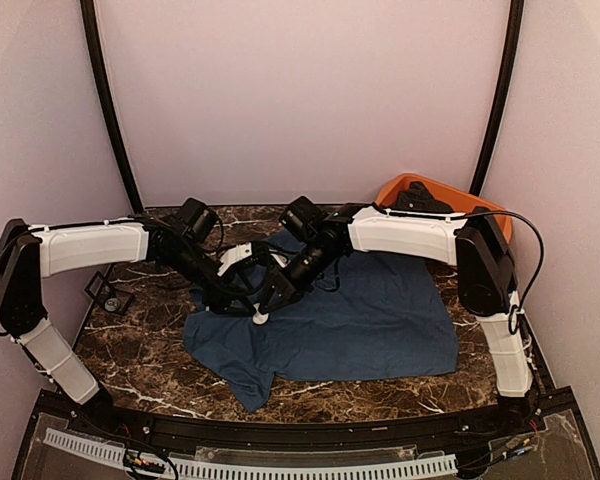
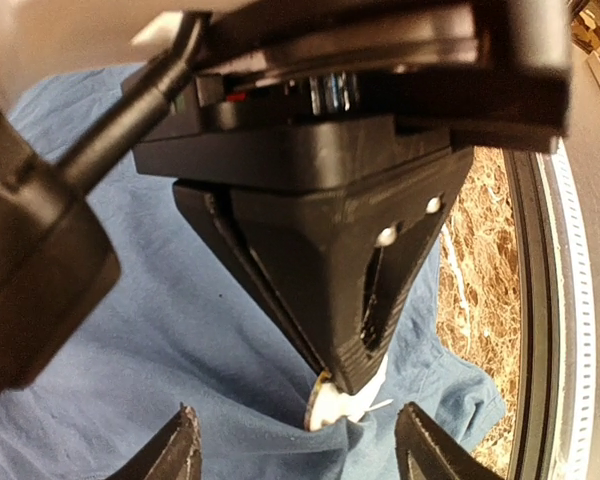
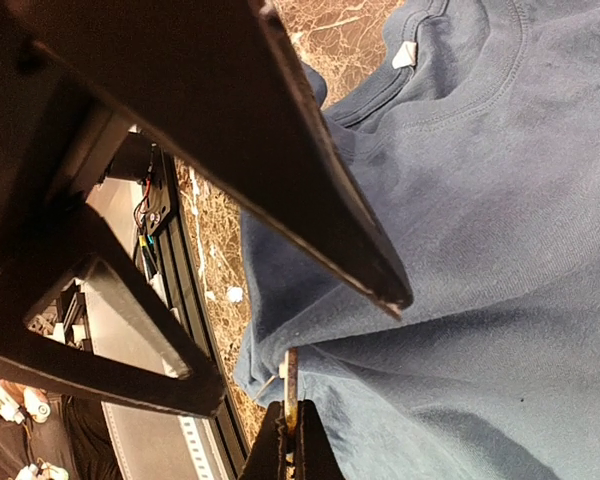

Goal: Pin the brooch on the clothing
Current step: Pin the brooch to the flattened clothing.

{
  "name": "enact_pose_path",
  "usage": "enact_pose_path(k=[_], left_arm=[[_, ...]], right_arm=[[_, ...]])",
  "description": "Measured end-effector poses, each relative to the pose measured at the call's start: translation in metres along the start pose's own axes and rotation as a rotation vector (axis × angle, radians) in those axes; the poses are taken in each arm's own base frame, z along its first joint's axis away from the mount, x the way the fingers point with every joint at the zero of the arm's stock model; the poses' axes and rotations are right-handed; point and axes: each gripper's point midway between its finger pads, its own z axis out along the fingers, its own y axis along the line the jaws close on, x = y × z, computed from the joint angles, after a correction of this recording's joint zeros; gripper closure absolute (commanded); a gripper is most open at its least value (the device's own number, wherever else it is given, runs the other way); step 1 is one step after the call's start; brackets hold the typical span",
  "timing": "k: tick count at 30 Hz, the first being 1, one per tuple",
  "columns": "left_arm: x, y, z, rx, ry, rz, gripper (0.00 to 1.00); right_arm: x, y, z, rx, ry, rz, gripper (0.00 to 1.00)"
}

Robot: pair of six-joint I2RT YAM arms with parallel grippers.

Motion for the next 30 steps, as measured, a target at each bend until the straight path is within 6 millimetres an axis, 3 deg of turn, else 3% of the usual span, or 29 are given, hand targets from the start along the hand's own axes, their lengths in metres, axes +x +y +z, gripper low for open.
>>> enact_pose_path(k=[15, 18, 30], left_arm=[[0.005, -0.001, 0.007, 0.031, 0.007, -0.02, 0.52], [0.005, -0.002, 0.008, 0.038, 0.008, -0.023, 0.59], [0.007, -0.006, 0.012, 0.06, 0.015, -0.029, 0.6]], right_arm=[[0.001, -0.001, -0.001, -0.001, 0.002, -0.003, 1.0], [0.001, 0.0, -0.001, -0.001, 0.002, -0.003, 1.0], [0.001, 0.0, -0.002, -0.014, 0.004, -0.006, 1.0]])
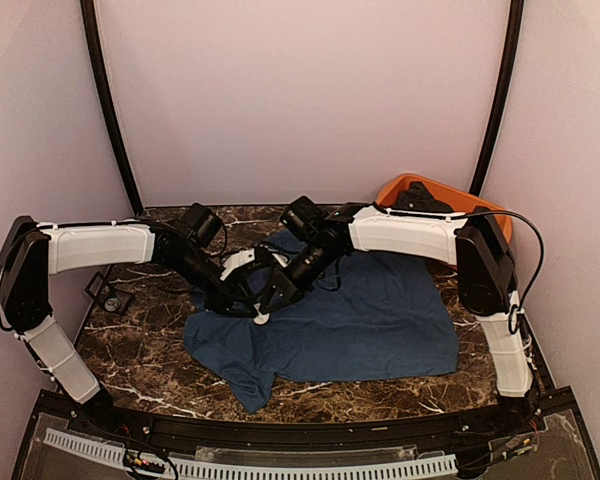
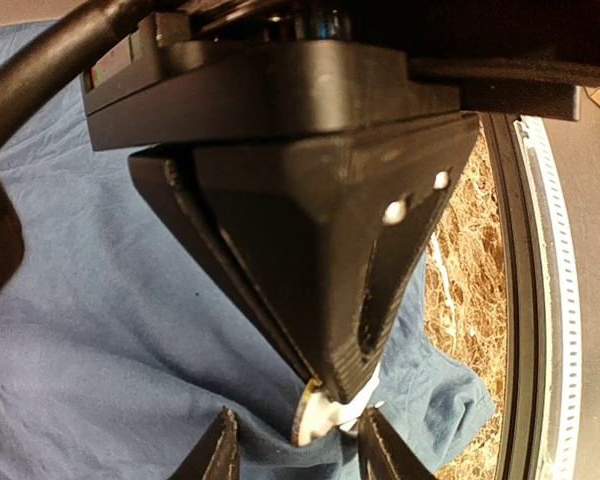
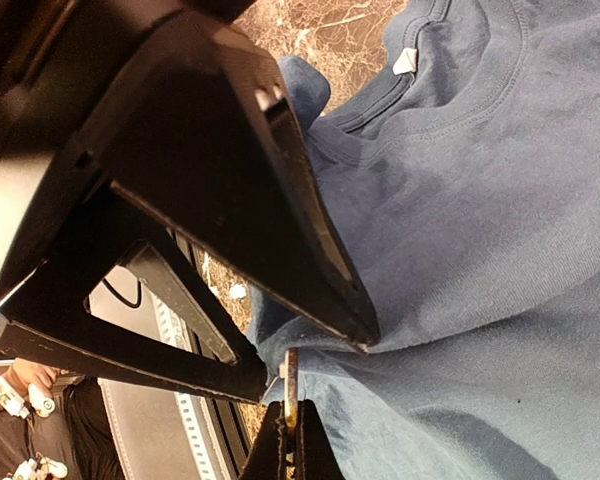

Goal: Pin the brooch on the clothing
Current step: Pin the brooch to the flattened clothing.

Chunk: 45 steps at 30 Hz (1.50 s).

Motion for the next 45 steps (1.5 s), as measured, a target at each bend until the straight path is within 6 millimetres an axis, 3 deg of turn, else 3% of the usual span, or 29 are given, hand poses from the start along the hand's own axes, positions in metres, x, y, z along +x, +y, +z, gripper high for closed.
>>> enact_pose_path(k=[8, 16, 45], left_arm=[[-0.0011, -0.0033, 0.0002, 0.017, -0.007, 0.0, 0.6], [-0.0015, -0.007, 0.0007, 0.035, -0.011, -0.002, 0.74], [0.0012, -0.0096, 0.0067, 0.054, 0.002, -0.039, 0.84]], right_arm=[[0.0, 0.0018, -0.0003, -0.011, 0.0, -0.019, 1.0], [-0.001, 0.0043, -0.002, -0.014, -0.004, -0.03, 1.0], [0.0002, 0.004, -0.0026, -0.017, 0.0, -0.024, 1.0]])
